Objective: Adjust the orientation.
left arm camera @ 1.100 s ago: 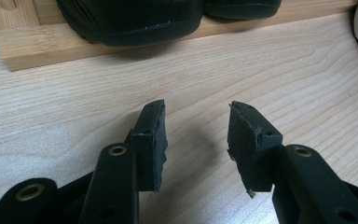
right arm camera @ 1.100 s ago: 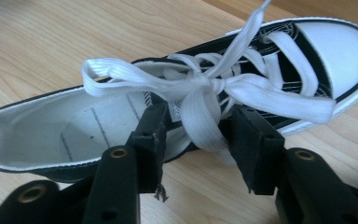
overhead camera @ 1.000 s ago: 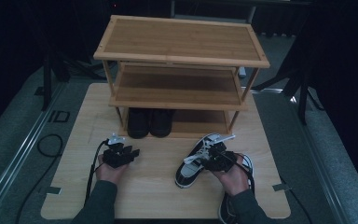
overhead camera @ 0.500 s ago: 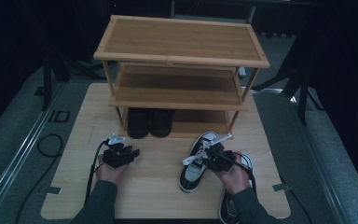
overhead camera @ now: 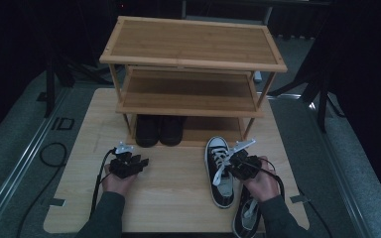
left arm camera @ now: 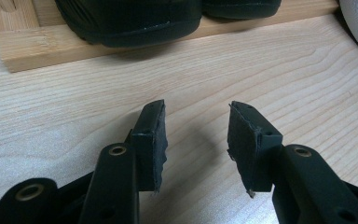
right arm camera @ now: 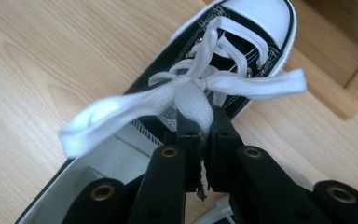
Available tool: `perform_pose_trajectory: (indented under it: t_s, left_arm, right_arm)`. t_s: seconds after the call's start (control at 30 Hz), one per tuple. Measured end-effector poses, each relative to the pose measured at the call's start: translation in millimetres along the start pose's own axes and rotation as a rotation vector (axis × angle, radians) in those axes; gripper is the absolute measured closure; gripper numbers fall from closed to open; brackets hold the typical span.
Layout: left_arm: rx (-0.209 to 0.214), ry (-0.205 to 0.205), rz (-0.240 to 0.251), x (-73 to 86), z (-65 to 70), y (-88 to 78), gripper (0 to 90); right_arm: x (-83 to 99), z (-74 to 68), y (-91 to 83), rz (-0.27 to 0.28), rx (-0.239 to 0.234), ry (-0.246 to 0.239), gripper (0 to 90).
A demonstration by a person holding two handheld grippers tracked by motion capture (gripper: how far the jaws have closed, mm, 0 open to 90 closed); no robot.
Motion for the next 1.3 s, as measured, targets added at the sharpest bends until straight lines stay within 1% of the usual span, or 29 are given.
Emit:
perform_pose_trajectory:
  t_s: [0.07,0.1,0.17,0.2,0.27,0.37,0.43,0.5,0.57,0.63,0.67,0.73,0.83,0.93,0.97,1.03,1.1,1.2,1.3]
  left_arm:
    - [0.002,-0.002,0.002,-0.1,0.1,0.1,56.9]
    - [0.001,-0.002,0.002,-0.1,0.1,0.1,57.0]
    - [0.000,-0.001,0.001,0.0,0.1,0.1,56.9]
    - [0.000,0.000,0.001,0.0,0.2,0.1,56.9]
    - [0.001,-0.001,0.001,0.1,0.2,0.1,56.9]
    - [0.002,-0.001,0.001,0.0,0.2,0.2,56.9]
    - [0.002,-0.002,0.002,0.0,0.2,0.2,56.9]
    - [0.000,-0.001,0.001,0.0,0.2,0.1,56.9]
    - [0.001,-0.001,0.001,0.0,0.1,0.1,56.9]
    - [0.002,-0.001,0.001,0.0,0.1,0.2,56.9]
    - [0.001,-0.002,0.001,0.0,0.2,0.1,56.9]
    - [0.000,-0.001,0.001,0.0,0.2,0.1,56.9]
    - [0.001,-0.001,0.001,0.1,0.2,0.1,56.9]
    - [0.003,-0.003,0.003,0.0,0.3,0.2,56.9]
    - [0.003,-0.004,0.003,-0.1,0.3,0.2,56.9]
    - [0.003,-0.003,0.003,-0.1,0.2,0.2,56.9]
    - [0.003,-0.004,0.004,-0.1,0.3,0.2,56.9]
    - [0.002,-0.003,0.003,0.0,0.3,0.2,56.9]
    - [0.002,-0.002,0.003,0.0,0.3,0.2,56.8]
  right_arm:
    - [3.6,0.1,2.0,-0.009,0.004,0.010,86.1]
    - [4.7,0.5,2.6,-0.009,0.016,0.009,86.0]
    - [5.8,-0.3,1.9,-0.007,0.015,0.027,85.6]
    - [6.4,-0.1,1.9,-0.011,0.015,0.029,84.6]
    - [7.0,-0.3,1.9,-0.016,0.006,0.051,82.7]
    - [8.9,-0.9,1.5,-0.017,-0.004,0.077,76.8]
    - [10.9,-2.2,-0.2,-0.012,0.001,0.100,74.8]
    - [12.8,-3.5,-2.9,-0.003,0.004,0.110,72.9]
    - [14.9,-5.3,-7.2,0.002,0.006,0.108,71.8]
    - [15.3,-6.5,-8.8,0.006,0.005,0.113,71.9]
    - [16.1,-9.7,-14.5,0.025,-0.002,0.116,71.6]
    - [16.5,-12.1,-18.4,0.035,-0.003,0.126,71.7]
    - [17.1,-14.9,-23.8,0.044,0.006,0.135,72.1]
    - [16.9,-14.7,-30.6,0.066,0.029,0.148,71.9]
    - [17.2,-14.1,-32.8,0.070,0.036,0.149,72.5]
    - [17.1,-14.9,-35.9,0.077,0.036,0.156,74.7]
    - [17.7,-17.4,-35.6,0.070,0.024,0.145,77.5]
    - [18.8,-21.7,-30.1,0.051,0.008,0.138,78.7]
    - [21.0,-20.3,-21.9,0.030,-0.007,0.174,78.7]
Point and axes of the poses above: each handheld gripper's, and its own axes: y roughly forward along the jaws, x roughly out of its underside, z roughly to its right, the point moved 10 cm from there along y, roughly forward along the jaws, and after that the axes turned 11 degrees about -y, right-handed, at the moved point
